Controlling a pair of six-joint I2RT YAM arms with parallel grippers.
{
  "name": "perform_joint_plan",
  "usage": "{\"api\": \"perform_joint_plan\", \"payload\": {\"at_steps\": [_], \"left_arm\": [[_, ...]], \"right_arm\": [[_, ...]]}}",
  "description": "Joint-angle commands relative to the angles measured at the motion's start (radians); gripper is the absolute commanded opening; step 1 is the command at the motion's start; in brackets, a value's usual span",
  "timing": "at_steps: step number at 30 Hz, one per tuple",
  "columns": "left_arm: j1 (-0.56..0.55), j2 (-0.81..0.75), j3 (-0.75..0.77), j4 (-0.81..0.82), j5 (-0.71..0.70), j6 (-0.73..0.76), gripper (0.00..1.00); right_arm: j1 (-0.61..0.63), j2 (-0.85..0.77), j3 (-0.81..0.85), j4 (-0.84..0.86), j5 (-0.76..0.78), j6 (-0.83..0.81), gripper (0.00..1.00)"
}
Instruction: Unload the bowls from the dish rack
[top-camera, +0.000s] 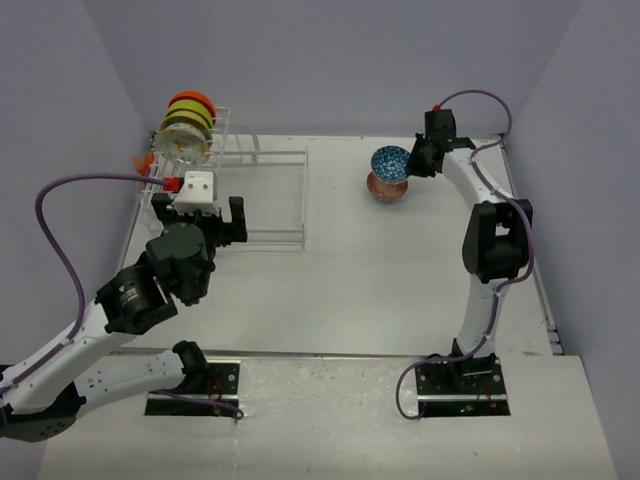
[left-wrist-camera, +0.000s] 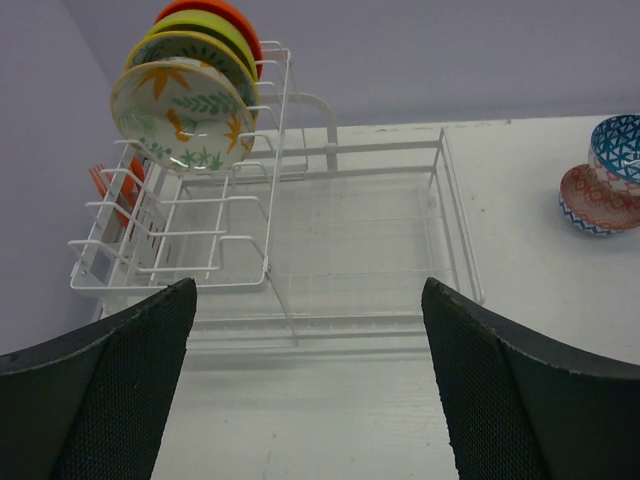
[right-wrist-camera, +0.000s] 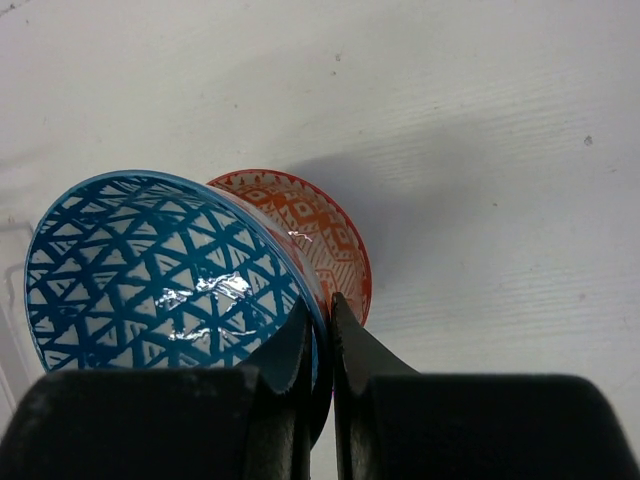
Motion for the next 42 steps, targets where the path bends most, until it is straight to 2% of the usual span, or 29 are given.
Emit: {"api": "perform_joint_plan", "payload": {"at_steps": [1,4,11,16,24,35,37,42], "left_arm": [[-0.003,-0.054,-0.02,0.068,-0.037,0.013,0.94],[-0.002,-0.059,-0.019,0.068,-0.035,0.015,0.99],[0.024,-0.096,-0.034,0.096,-0.025,-0.019,1.0],[0.102,-0.091,-0.048,0.105,0.081,-0.042,1.0],[0.174,-0.082,-0.057,0.111,0.169,-0.05,1.0],[0.217,-0.068,-0.065,0.123,0.229,-0.045,1.0],[0.227,-0.067,-0.065,0.122,0.239,-0.045,1.0],[0.242,-0.065,-0.066,0.123,0.259,-0.044,1.0]], "right_arm": [[0.0,0.007,0.061,0.028,-0.032,0.006,0.03],[0.0,0.014,0.057,0.028,-0.032,-0.007,0.06],[-0.002,0.03,0.04,0.022,-0.065,-0.02,0.09],[-0.002,0.036,0.031,0.022,-0.092,-0.026,0.14],[-0.002,0.056,0.046,0.022,-0.098,-0.04,0.12],[-0.002,0.082,0.057,0.004,-0.103,-0.05,0.15],[-0.002,0.084,0.058,0.004,-0.104,-0.052,0.17],[-0.002,0.081,0.063,-0.004,-0.097,-0.058,0.29]]}}
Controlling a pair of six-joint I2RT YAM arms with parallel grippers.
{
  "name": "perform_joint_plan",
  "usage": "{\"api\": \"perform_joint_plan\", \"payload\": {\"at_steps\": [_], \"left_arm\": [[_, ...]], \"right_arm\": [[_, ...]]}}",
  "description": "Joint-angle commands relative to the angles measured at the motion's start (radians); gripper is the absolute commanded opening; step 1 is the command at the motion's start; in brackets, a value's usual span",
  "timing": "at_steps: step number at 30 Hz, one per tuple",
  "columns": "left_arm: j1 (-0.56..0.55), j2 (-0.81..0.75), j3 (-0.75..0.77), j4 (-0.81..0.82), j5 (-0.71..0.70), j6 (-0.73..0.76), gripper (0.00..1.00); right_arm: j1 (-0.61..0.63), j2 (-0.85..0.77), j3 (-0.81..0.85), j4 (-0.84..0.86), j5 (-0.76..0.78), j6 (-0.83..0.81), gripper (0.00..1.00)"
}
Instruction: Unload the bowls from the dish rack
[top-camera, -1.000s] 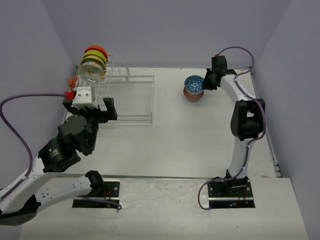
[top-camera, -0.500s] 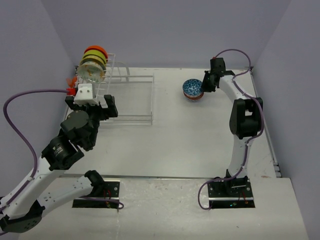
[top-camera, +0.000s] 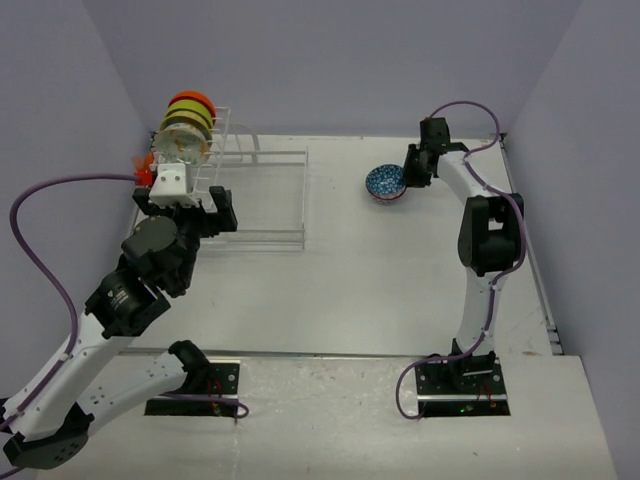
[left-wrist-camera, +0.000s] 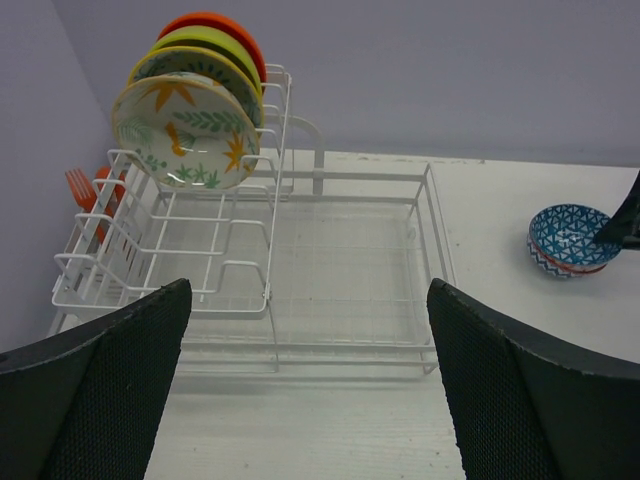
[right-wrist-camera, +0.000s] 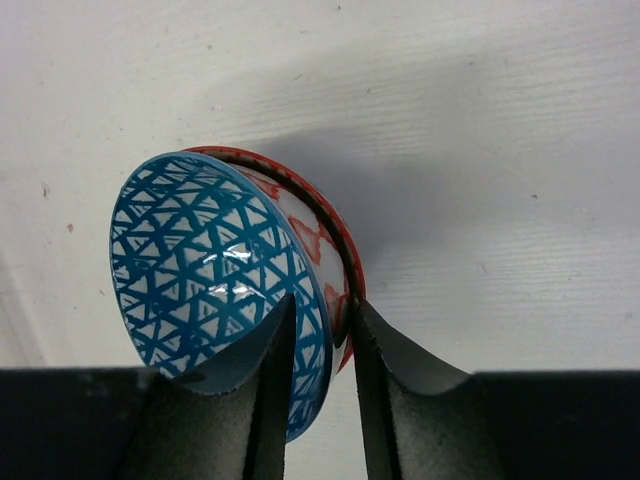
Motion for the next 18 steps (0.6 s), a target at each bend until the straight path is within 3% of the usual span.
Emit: {"api": "perform_joint_plan", "payload": {"at_steps": [1,7,10,14,18], "left_arm": [[0.015,0.003,-0.01,0.043,0.023,-0.013,1.0],[0.036,0.011,-0.008,0.047,0.051,-0.023,1.0],[0.056,0.015,-0.008,0.044,0.066,-0.028,1.0],[0.073,0.02,-0.005,0.043,0.08,-0.033,1.0],[0.079,0.018,-0.007,0.043,0.086,-0.033,1.0]], "right_arm": [[-0.002,-0.018,0.055,0.007,-0.014,-0.014,0.31],[0.0,-0.055,0.067,-0.016,0.061,-0.045,0.4],[0.0,-0.077,0.06,-0.021,0.106,-0.052,0.4],[0.0,-0.078,0.052,-0.025,0.112,-0.049,0.22],[0.0,-0.049,0.044,-0.03,0.103,-0.045,0.12]]}}
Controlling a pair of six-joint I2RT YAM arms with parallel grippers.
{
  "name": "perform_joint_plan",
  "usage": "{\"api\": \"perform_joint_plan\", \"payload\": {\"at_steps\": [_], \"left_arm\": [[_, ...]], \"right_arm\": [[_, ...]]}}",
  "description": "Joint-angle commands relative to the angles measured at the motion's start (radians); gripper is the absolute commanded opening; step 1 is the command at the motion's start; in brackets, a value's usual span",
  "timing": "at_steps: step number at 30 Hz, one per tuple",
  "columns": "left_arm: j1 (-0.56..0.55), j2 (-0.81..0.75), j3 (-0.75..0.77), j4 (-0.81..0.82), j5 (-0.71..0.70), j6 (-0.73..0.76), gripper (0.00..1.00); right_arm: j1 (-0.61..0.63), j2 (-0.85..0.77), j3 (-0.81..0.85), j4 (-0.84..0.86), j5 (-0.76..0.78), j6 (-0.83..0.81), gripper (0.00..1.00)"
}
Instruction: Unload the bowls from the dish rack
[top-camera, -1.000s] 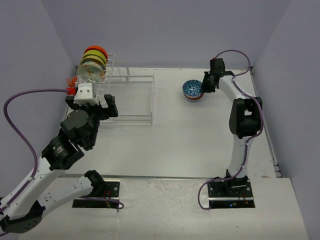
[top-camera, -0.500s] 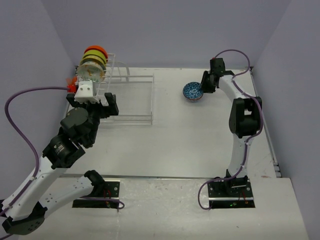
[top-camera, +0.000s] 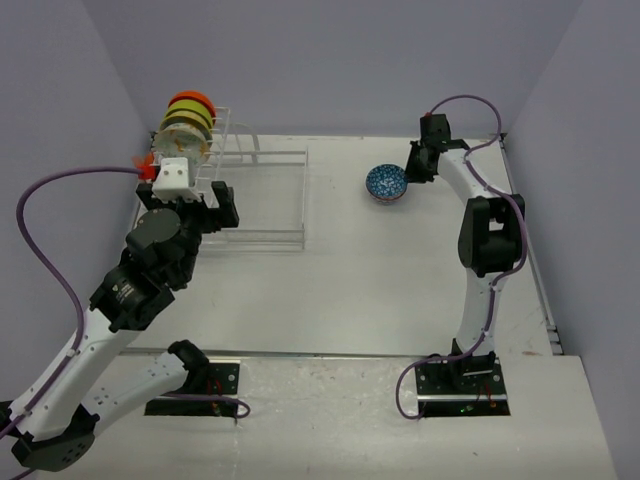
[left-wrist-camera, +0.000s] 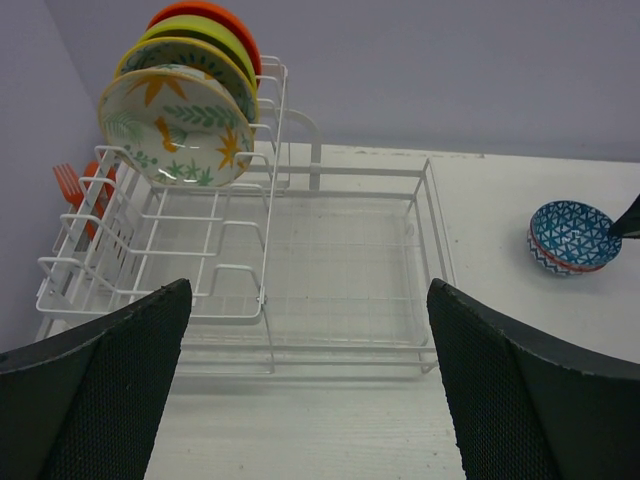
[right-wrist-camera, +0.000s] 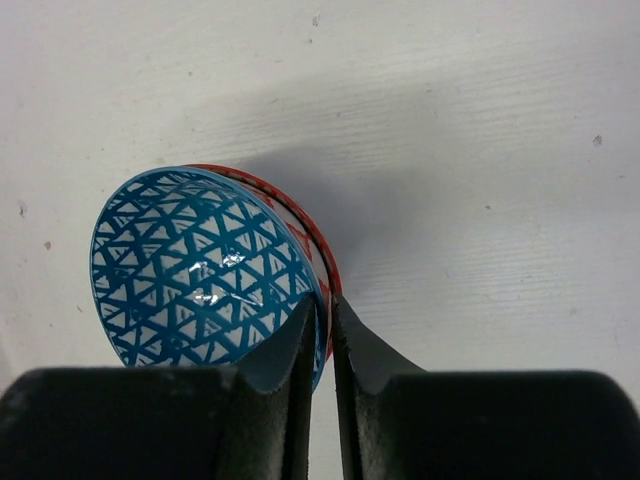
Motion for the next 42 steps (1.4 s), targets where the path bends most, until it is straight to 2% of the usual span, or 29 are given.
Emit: {"api": "perform_joint_plan", "payload": {"at_steps": [1,8,13,14,15,17,18,22,25,26,27,29,30,31,33,34,36,38,42], "left_arm": [[0.012,-0.002,-0.007,0.038,0.015,-0.015,1.0],[0.022,0.019,0.001,0.029,0.012,-0.024,1.0],[0.064,0.062,0.047,-0.018,-0.032,-0.097,1.0],[0.074,0.083,0.061,-0.028,-0.046,-0.11,1.0],[0.103,0.096,0.073,-0.038,-0.049,-0.14,1.0],[0.137,0.139,0.13,-0.074,-0.052,-0.172,1.0],[0.172,0.156,0.151,-0.084,-0.049,-0.203,1.0],[0.283,0.252,0.317,-0.137,0.026,-0.292,1.0],[0.404,0.334,0.417,-0.157,0.189,-0.389,1.0],[0.436,0.369,0.43,-0.158,0.283,-0.418,1.0],[0.502,0.383,0.438,-0.161,0.323,-0.502,1.0],[0.567,0.401,0.418,-0.146,0.473,-0.583,1.0],[0.619,0.4,0.402,-0.131,0.509,-0.664,1.0],[0.636,0.395,0.351,-0.094,0.541,-0.705,1.0],[0.659,0.375,0.269,-0.008,0.589,-0.795,1.0],[0.663,0.365,0.245,0.032,0.612,-0.811,1.0],[0.674,0.36,0.199,0.099,0.621,-0.867,1.0],[0.718,0.363,0.172,0.147,0.658,-0.913,1.0],[0.746,0.389,0.15,0.201,0.685,-0.947,1.0]], "right_arm": [[-0.001,-0.036,0.008,-0.01,0.021,-0.006,0.11],[-0.001,-0.059,-0.023,0.011,0.001,0.007,0.09],[-0.002,-0.077,-0.018,0.005,-0.005,0.013,0.08],[-0.001,-0.08,-0.015,0.002,-0.006,0.014,0.11],[-0.001,-0.087,-0.015,-0.004,-0.005,0.017,0.28],[-0.001,-0.119,-0.015,-0.01,-0.005,0.028,0.37],[-0.001,-0.139,-0.017,-0.007,-0.005,0.033,0.47],[-0.001,-0.251,-0.018,-0.012,-0.006,0.056,0.52],[0.007,-0.356,-0.03,-0.013,-0.035,0.076,0.61],[0.013,-0.384,-0.04,-0.006,-0.038,0.077,0.64],[0.027,-0.446,-0.067,-0.003,-0.043,0.074,0.73],[0.042,-0.514,-0.104,0.005,-0.043,0.065,0.82],[0.048,-0.553,-0.165,0.017,-0.049,0.067,0.94],[0.054,-0.638,-0.209,0.039,-0.118,0.068,0.99],[0.048,-0.733,-0.364,0.134,-0.26,0.106,0.99],[0.048,-0.825,-0.418,0.211,-0.39,0.137,0.99],[0.048,-0.913,-0.568,0.295,-0.497,0.189,0.99],[0.048,-1.023,-0.68,0.362,-0.575,0.24,0.99],[0.048,-1.179,-0.797,0.389,-0.66,0.258,0.99]]}}
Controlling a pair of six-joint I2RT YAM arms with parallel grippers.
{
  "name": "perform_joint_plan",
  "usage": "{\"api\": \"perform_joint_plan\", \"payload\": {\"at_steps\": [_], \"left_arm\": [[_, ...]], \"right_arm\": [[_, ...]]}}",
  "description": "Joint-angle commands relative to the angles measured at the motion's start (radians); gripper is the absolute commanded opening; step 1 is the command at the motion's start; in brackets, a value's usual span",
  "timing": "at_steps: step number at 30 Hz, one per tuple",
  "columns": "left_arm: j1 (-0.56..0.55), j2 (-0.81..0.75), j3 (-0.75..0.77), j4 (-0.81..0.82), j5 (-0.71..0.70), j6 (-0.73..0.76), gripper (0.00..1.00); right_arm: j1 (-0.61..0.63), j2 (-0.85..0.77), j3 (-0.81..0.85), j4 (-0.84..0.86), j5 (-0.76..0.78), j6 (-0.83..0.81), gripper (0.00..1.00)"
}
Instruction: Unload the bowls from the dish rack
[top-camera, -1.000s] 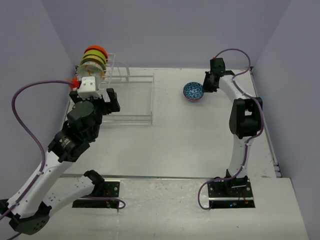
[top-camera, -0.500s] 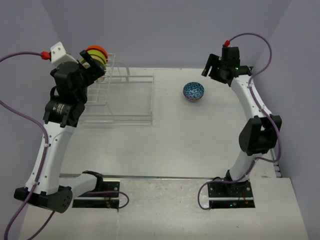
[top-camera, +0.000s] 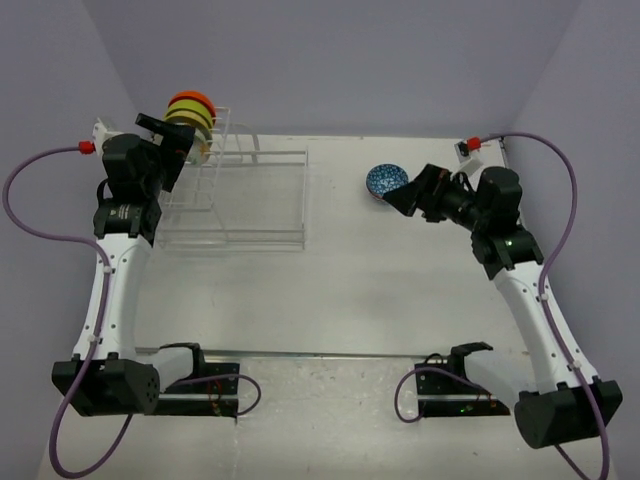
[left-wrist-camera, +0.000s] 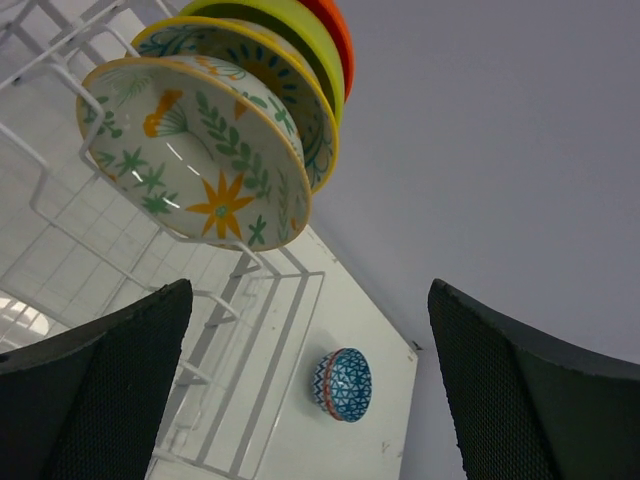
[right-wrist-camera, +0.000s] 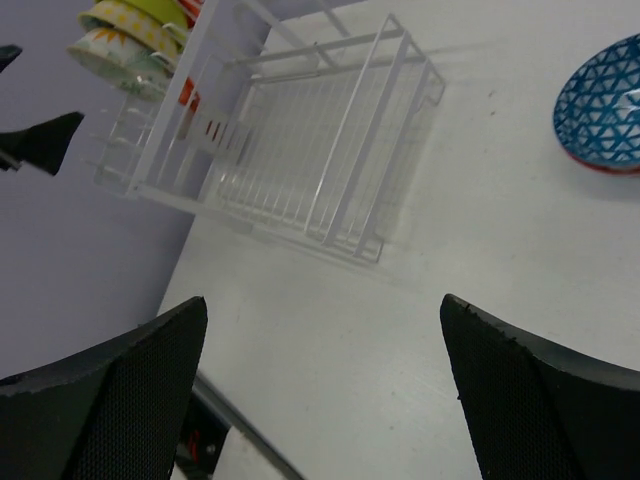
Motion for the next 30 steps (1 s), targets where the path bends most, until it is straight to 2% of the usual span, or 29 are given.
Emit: {"api": "perform_joint_plan", "payload": {"at_steps": [1,4,7,13,18,30], "left_arm": [[0.028,0.003,-0.011,0.157,0.059,-0.09,1.0],[0.054,0.005,-0.039,0.207,0.049,-0.099,1.0],[0.072,0.009,-0.079,0.287,0.069,-0.108,0.97],[0.1,0.051,-0.103,0.335,0.085,-0.128,0.95],[0.128,0.08,-0.126,0.428,0.117,-0.14,0.88],[0.16,0.12,-0.145,0.482,0.166,-0.148,0.8]], "right_arm": [[-0.003,-0.112,-0.076,0.1,-0.156,0.05,0.99],[-0.003,-0.234,-0.124,0.065,-0.15,0.034,0.99],[-0.005,-0.293,-0.152,0.042,-0.156,0.017,0.99],[-0.003,-0.391,-0.176,-0.01,-0.163,0.007,0.99],[-0.003,-0.469,-0.175,-0.03,-0.165,0.006,0.99],[-0.003,-0.509,-0.158,-0.081,-0.164,-0.013,0.99]]}}
